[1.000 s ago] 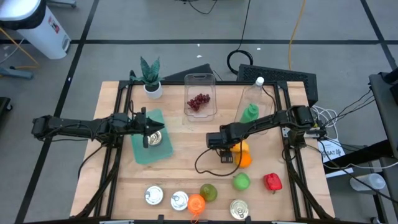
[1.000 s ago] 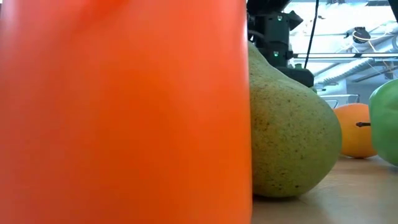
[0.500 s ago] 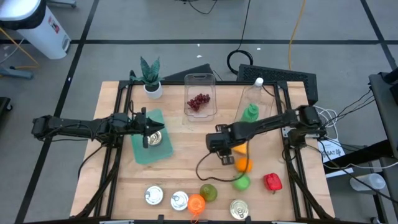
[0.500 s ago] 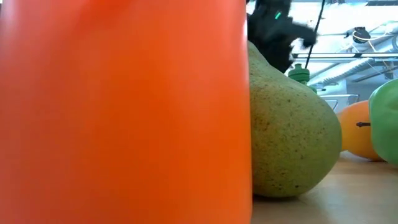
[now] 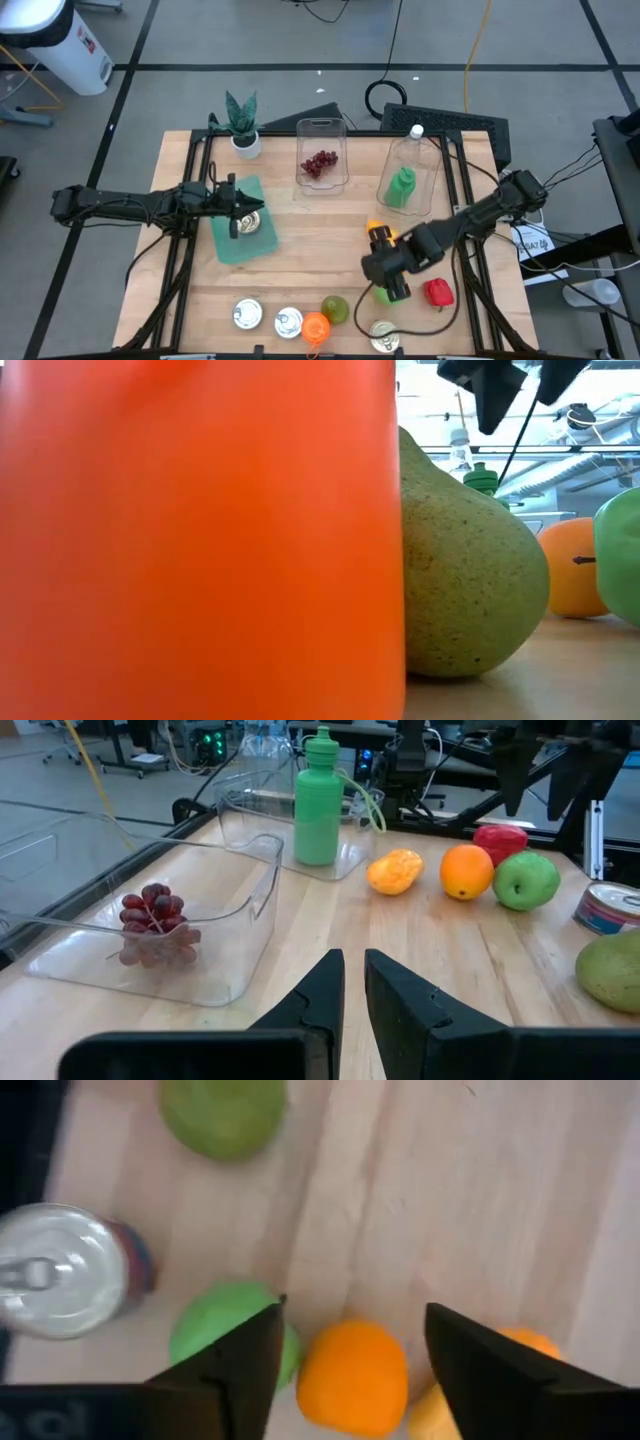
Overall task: Pick & Place Food Item
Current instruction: Put the red bell pepper into the left transparent bin
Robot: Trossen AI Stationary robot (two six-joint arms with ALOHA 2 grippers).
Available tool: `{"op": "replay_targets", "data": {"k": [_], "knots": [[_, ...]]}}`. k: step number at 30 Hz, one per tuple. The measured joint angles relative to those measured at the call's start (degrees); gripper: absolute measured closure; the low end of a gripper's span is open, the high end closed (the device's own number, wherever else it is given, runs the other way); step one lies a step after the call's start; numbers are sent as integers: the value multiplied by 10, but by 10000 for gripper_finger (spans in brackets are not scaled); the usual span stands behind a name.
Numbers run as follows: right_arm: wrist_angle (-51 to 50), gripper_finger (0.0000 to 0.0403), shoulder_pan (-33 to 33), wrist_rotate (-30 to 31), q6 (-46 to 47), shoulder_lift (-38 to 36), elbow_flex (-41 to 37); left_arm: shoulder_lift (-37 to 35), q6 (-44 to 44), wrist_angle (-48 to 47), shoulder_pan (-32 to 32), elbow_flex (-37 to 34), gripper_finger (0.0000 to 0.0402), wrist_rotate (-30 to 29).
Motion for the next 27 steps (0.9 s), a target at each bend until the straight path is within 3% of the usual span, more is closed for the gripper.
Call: {"op": "replay_targets", "data": {"k": [5,10,18,22,27], "knots": [[-86,101,15,57,94,8,0,0,-6,1,0,0,350,2],[-103,79,14,69,140,6,-32,0,-14,0,0,0,350,4],[-201,86,47,-87,385,5,-47,0,-17,0,0,0,350,27],[-199,86,105,-105,493,5,-47,0,-15,0,0,0,350,27],[-208,87,147,-123,729,5,-47,0,-14,0,0,0,350,27]]}}
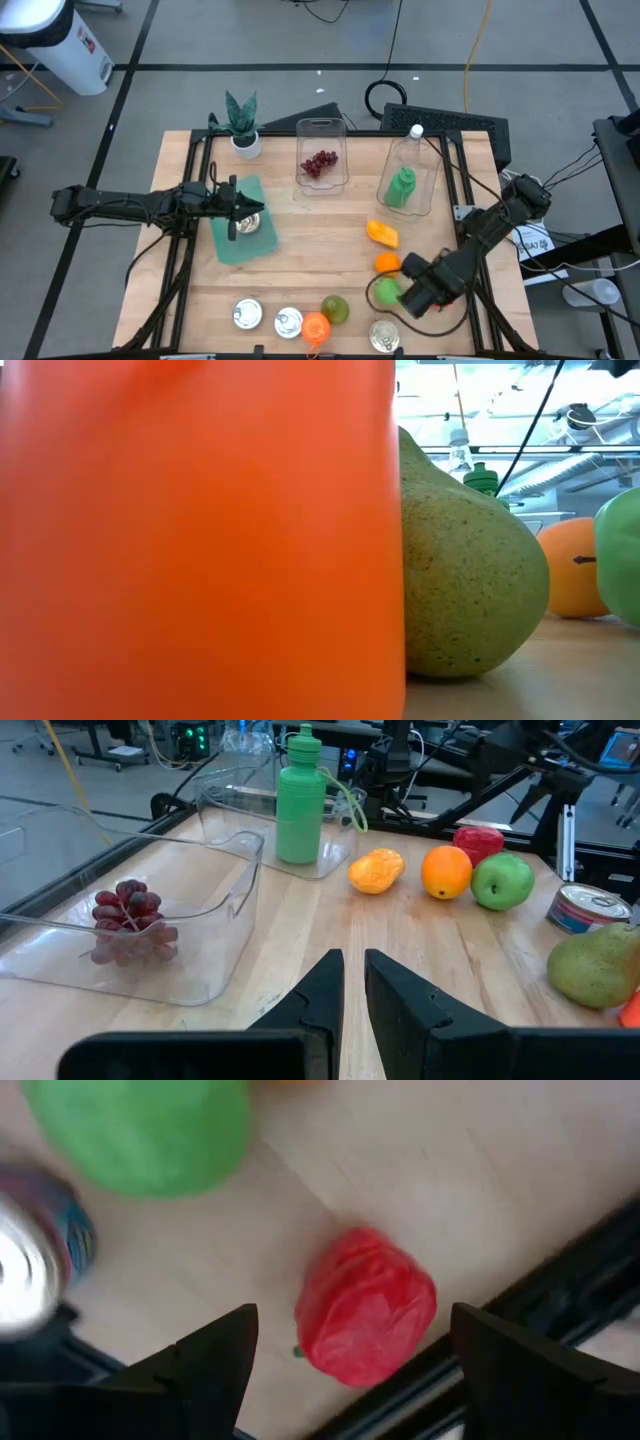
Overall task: Pick & Place Food Item
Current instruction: Put the red bell pepper into the left transparent bin
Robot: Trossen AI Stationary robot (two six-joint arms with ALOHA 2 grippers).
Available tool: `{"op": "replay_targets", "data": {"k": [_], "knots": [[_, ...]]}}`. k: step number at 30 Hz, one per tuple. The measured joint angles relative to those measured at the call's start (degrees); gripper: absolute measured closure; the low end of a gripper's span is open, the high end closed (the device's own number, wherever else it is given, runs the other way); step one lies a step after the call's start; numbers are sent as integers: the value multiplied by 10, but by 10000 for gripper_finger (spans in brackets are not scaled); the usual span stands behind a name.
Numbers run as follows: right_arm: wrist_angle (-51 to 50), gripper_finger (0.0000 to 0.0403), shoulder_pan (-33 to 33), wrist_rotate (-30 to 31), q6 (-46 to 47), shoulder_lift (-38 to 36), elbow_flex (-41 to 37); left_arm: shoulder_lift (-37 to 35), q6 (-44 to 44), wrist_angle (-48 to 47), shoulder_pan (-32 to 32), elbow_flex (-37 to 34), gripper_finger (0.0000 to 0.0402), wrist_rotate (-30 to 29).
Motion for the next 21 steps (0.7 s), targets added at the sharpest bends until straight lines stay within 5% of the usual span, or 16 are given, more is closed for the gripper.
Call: {"op": "replay_targets", "data": {"k": [7,21], "knots": [[27,87,32,18,100,0,-10,0,0,0,0,0,350,0],[179,87,46,-105,187,-2,-166,0,5,0,0,0,350,0]]}}
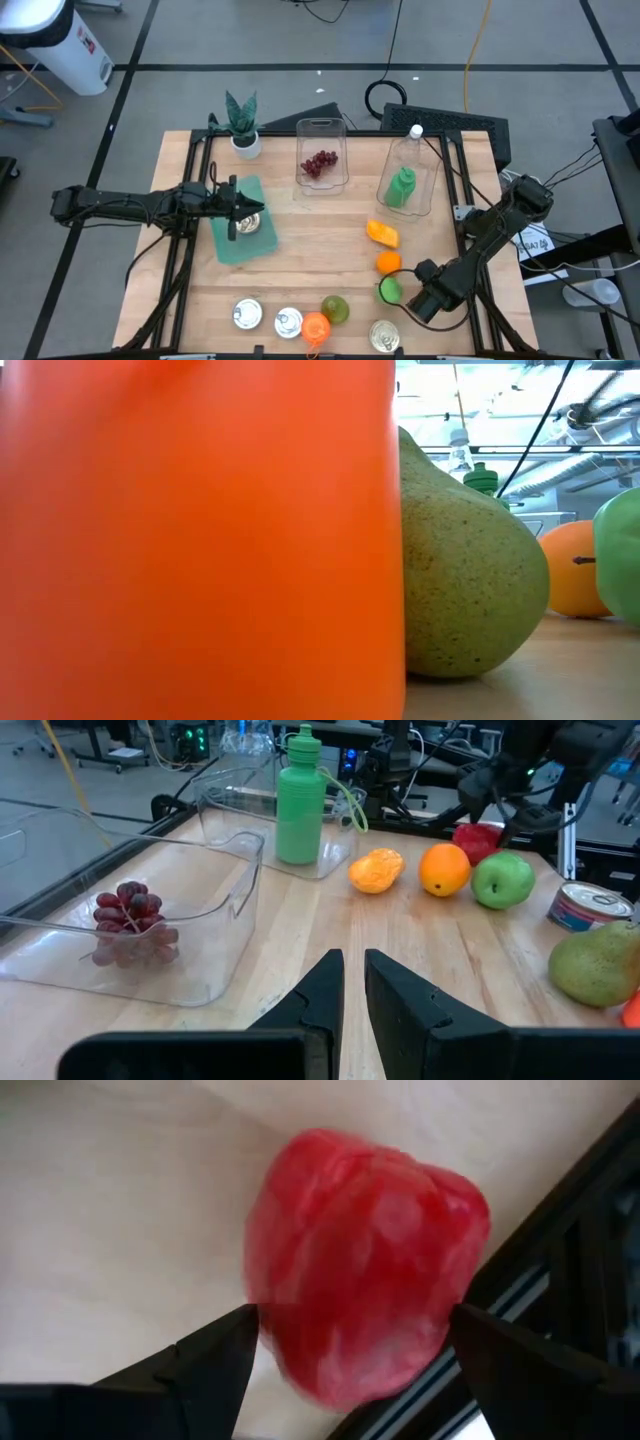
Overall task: Pick & Place Food Item
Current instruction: Put the red bell pepper into the left transparent bin
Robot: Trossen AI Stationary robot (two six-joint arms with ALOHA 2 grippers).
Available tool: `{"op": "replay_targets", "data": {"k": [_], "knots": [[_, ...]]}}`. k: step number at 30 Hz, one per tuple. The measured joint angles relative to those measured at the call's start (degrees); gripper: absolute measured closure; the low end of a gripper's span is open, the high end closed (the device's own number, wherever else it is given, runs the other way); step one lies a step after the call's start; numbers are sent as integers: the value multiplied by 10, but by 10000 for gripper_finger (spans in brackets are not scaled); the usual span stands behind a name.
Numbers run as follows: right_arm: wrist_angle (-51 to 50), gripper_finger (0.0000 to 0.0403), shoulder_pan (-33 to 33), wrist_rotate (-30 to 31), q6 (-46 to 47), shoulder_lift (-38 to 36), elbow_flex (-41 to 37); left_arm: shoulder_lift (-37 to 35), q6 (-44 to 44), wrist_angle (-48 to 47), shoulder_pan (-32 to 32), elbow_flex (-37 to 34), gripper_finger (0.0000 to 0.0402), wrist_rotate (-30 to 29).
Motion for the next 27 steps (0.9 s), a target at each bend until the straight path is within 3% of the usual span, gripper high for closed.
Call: {"op": "replay_targets", "data": {"k": [9,15,20,27], "knots": [[44,87,0,-3,-83,-4,-82,0,1,1,0,0,350,0],[45,87,-1,4,-218,-3,-99,0,1,2,0,0,350,0],[67,87,-2,52,-358,-4,-105,0,1,2,0,0,350,0],[99,87,-25,81,-468,-4,-105,0,5,2,0,0,350,-3]]}}
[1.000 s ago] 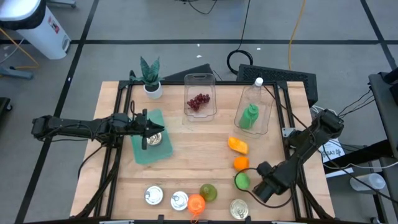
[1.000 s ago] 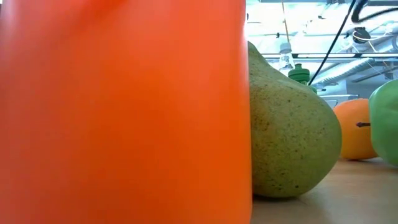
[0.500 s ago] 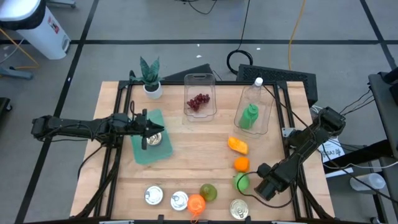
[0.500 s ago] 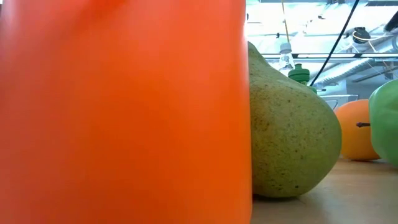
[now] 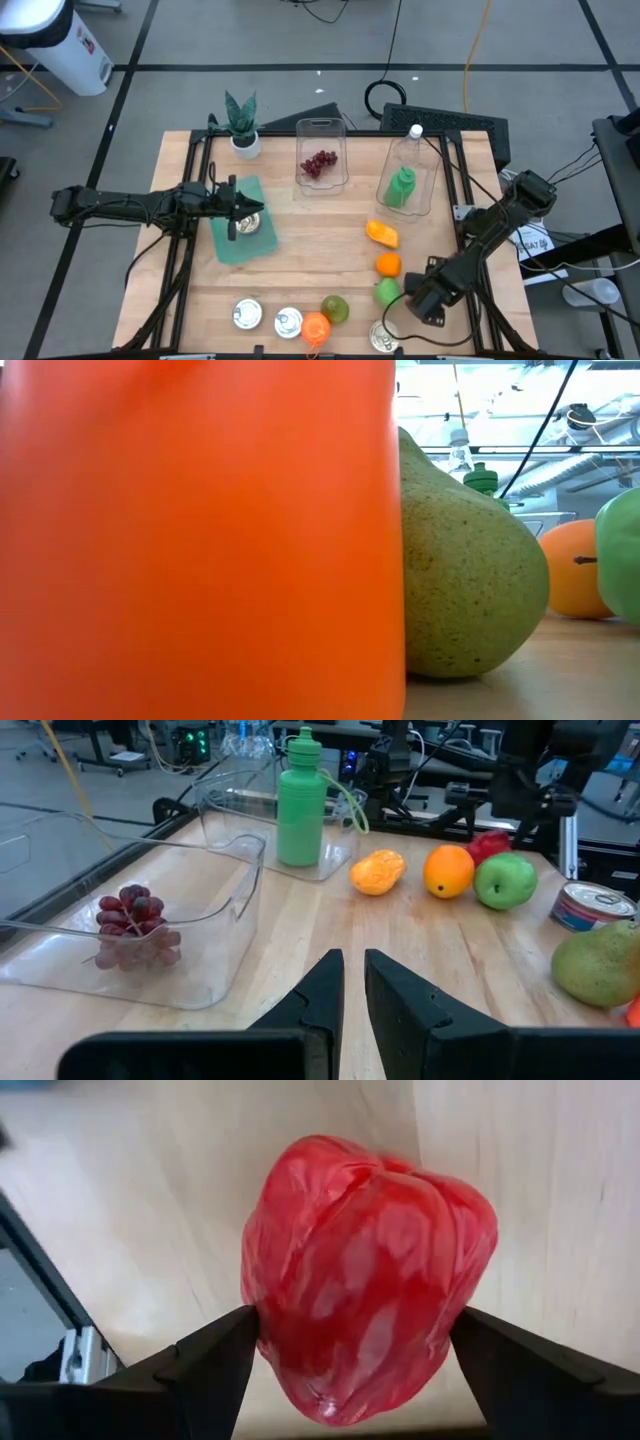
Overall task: Pick & Place Food Item
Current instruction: Put the red bell pepper into the left transparent bin
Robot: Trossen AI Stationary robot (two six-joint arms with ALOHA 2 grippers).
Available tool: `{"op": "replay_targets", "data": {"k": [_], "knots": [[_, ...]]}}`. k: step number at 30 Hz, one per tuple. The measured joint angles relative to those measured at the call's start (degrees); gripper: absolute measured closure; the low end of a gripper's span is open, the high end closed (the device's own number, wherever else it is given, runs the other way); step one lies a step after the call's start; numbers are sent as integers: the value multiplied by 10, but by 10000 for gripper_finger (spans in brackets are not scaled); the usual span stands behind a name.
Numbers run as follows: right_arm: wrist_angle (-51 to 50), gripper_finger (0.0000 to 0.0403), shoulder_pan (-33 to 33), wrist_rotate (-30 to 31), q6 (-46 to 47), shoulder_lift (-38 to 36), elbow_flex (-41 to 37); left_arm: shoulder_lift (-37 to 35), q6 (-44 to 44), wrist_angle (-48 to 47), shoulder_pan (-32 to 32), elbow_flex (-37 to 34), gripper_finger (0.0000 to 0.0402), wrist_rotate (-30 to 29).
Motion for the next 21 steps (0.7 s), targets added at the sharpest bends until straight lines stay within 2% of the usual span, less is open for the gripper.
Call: {"op": "replay_targets", "data": {"k": [6,13,21], "knots": [[44,93,-12,30,-77,0,0,0,-1,0,0,0,350,-8],[35,111,-24,45,-76,-12,-1,0,-8,0,0,0,350,-8],[34,121,-27,136,-77,-93,-3,0,-14,0,0,0,350,-8]]}}
